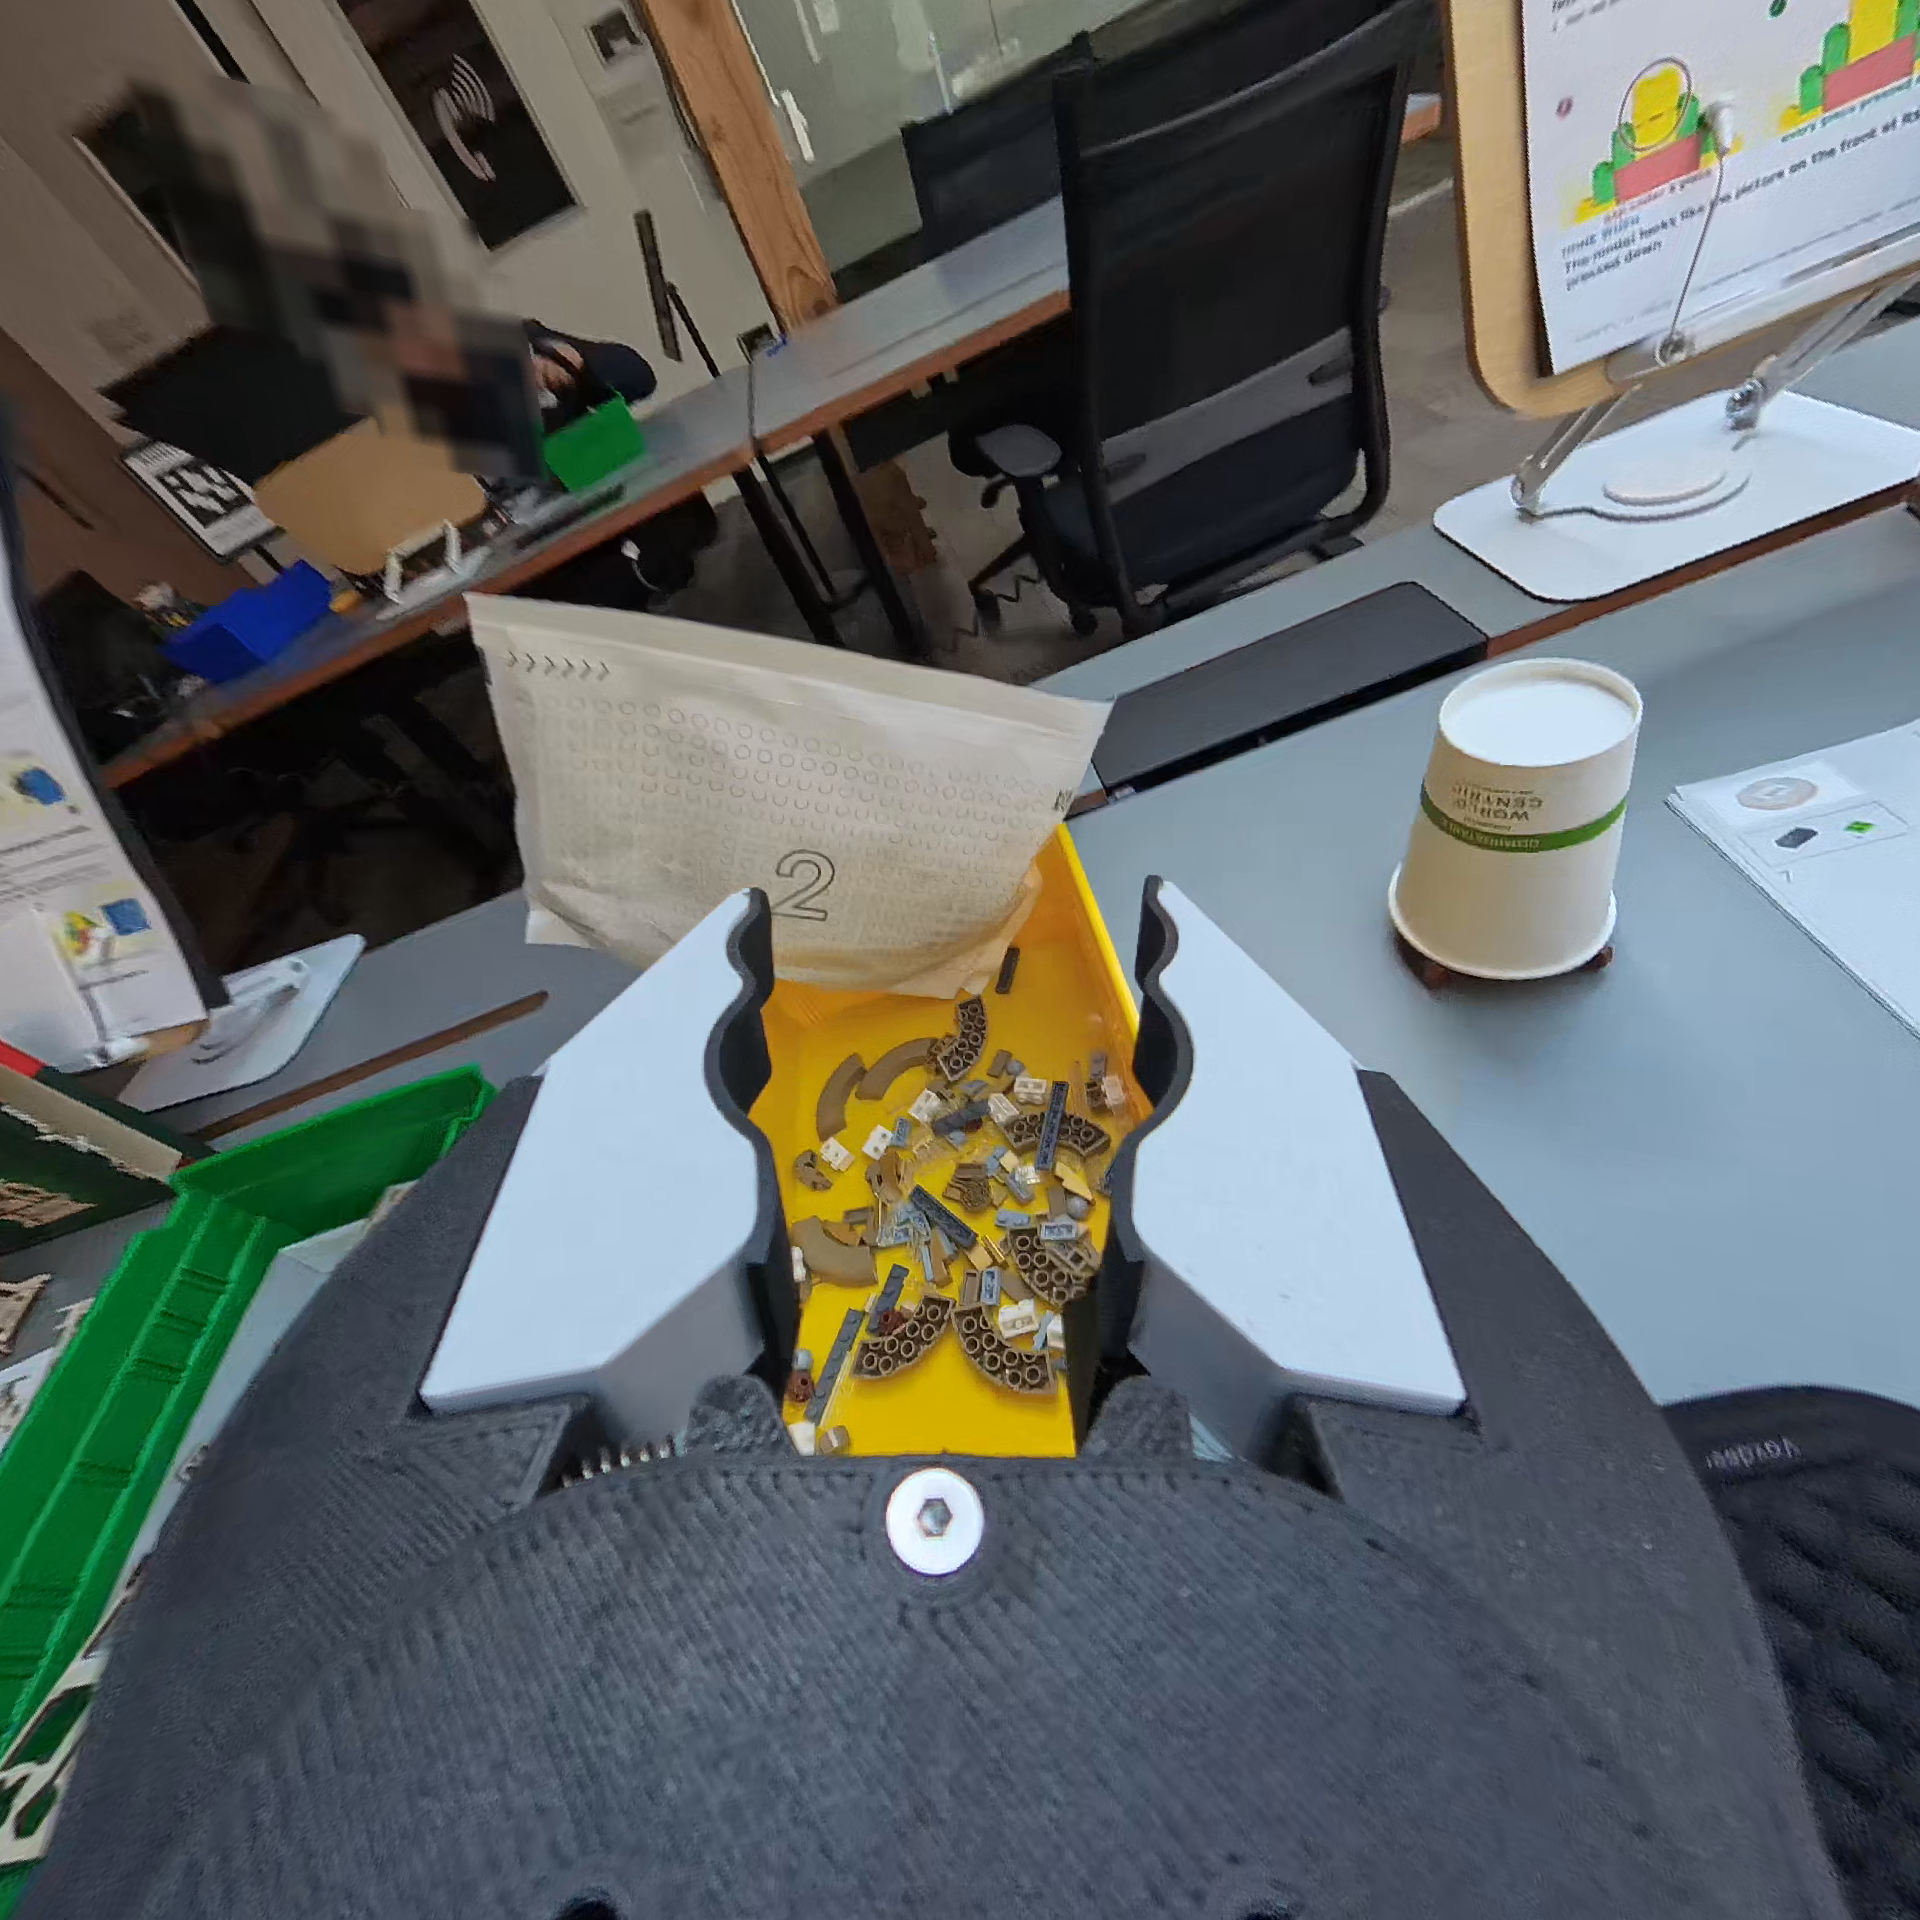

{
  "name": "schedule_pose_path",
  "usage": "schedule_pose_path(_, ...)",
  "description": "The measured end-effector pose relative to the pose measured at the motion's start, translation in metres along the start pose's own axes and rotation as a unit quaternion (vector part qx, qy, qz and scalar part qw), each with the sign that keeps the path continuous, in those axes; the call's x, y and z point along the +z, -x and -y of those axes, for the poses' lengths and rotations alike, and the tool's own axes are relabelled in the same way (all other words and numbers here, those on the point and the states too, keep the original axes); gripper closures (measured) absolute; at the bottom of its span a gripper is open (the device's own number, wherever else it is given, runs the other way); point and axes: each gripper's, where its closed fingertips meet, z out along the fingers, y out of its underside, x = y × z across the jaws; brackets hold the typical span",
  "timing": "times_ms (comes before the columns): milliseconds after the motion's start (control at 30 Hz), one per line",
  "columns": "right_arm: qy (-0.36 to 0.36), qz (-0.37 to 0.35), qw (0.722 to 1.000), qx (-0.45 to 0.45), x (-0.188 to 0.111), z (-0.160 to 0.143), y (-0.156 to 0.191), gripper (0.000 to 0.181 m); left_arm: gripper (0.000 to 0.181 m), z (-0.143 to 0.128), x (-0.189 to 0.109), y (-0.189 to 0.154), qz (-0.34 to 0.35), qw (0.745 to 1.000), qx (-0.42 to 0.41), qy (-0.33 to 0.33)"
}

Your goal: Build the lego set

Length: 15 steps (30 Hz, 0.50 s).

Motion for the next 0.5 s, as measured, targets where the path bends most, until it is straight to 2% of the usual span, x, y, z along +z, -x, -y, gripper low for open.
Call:
schedule_pose_path(67, 0.019, -0.027, 0.999, 0.012, -0.005, -0.004, -0.011, 0.152, 0.117, -0.03, 0.012, 0.009, -0.041, 0.996, -0.009, 0.078)
schedule_pose_path(167, 0.03, -0.063, 0.997, 0.021, -0.011, 0.006, -0.025, 0.153, 0.126, -0.082, 0.021, 0.027, -0.052, 0.974, -0.007, 0.222)
schedule_pose_path(233, 0.032, -0.076, 0.997, 0.012, -0.011, 0.021, -0.031, 0.153, 0.134, -0.1, 0.029, 0.037, -0.04, 0.964, 0.004, 0.263)
schedule_pose_path(267, 0.03, -0.084, 0.996, 0.004, -0.01, 0.032, -0.035, 0.153, 0.144, -0.106, 0.035, 0.035, -0.052, 0.96, 0.0, 0.274)
schedule_pose_path(333, 0.0, -0.098, 0.995, 0.03, -0.006, 0.075, -0.044, 0.152, 0.152, -0.122, 0.042, 0.021, -0.107, 0.943, -0.017, 0.316)
schedule_pose_path(367, -0.037, -0.09, 0.994, 0.057, -0.003, 0.11, -0.044, 0.153, 0.152, -0.132, 0.045, 0.019, -0.12, 0.931, -0.02, 0.345)
schedule_pose_path(433, -0.134, -0.049, 0.985, 0.096, 0.001, 0.189, -0.034, 0.153, 0.149, -0.157, 0.048, 0.023, -0.119, 0.905, -0.004, 0.408)
schedule_pose_path(500, -0.192, -0.014, 0.973, 0.131, 0.01, 0.251, -0.023, 0.152, 0.145, -0.176, 0.05, 0.04, -0.088, 0.887, 0.039, 0.453)
